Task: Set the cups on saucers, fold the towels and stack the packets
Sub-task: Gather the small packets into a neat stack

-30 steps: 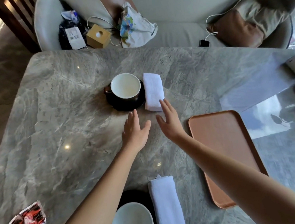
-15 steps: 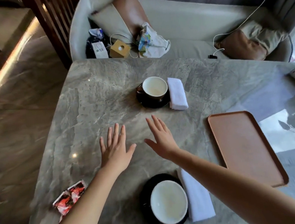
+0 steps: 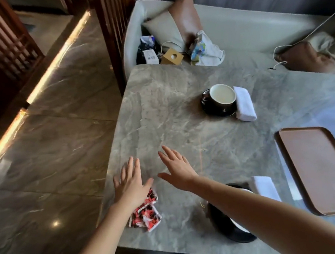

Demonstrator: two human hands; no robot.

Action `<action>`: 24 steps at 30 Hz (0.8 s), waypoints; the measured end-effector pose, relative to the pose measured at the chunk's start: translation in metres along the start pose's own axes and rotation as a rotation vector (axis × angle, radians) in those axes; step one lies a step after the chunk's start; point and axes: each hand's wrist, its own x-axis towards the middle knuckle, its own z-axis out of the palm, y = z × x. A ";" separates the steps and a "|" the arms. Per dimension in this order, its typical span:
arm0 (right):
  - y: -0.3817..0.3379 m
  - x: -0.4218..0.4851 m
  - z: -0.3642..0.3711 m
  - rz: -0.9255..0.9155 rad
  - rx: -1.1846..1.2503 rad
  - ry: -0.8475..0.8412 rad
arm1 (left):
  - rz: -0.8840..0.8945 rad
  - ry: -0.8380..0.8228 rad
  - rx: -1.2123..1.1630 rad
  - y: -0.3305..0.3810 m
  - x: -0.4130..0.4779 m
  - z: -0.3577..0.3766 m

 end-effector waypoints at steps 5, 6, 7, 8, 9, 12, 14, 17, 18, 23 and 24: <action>-0.031 0.000 0.025 -0.034 0.047 -0.122 | 0.017 0.112 -0.040 -0.036 -0.015 0.012; -0.035 -0.001 0.032 -0.025 0.048 -0.133 | 0.013 0.111 -0.034 -0.042 -0.018 0.015; -0.039 -0.003 0.038 -0.013 0.045 -0.141 | 0.006 0.096 -0.027 -0.047 -0.020 0.019; -0.042 -0.005 0.044 0.000 0.044 -0.147 | 0.001 0.075 -0.022 -0.052 -0.023 0.024; -0.044 -0.007 0.049 0.010 0.040 -0.150 | 0.001 0.060 -0.025 -0.057 -0.025 0.028; -0.048 -0.009 0.057 0.011 0.003 -0.127 | 0.030 0.094 -0.068 -0.064 -0.029 0.039; -0.048 -0.008 0.055 0.025 0.011 -0.112 | 0.047 0.126 -0.113 -0.065 -0.029 0.043; -0.046 -0.005 0.052 0.070 0.037 -0.086 | 0.045 0.166 -0.222 -0.066 -0.028 0.046; -0.045 -0.004 0.051 0.083 0.037 -0.075 | 0.026 0.181 -0.272 -0.067 -0.028 0.047; -0.036 -0.004 0.051 0.095 0.057 -0.013 | -0.147 0.195 -0.853 -0.059 -0.024 0.047; -0.034 -0.004 0.052 0.099 0.064 -0.008 | -0.211 0.195 -0.971 -0.060 -0.023 0.045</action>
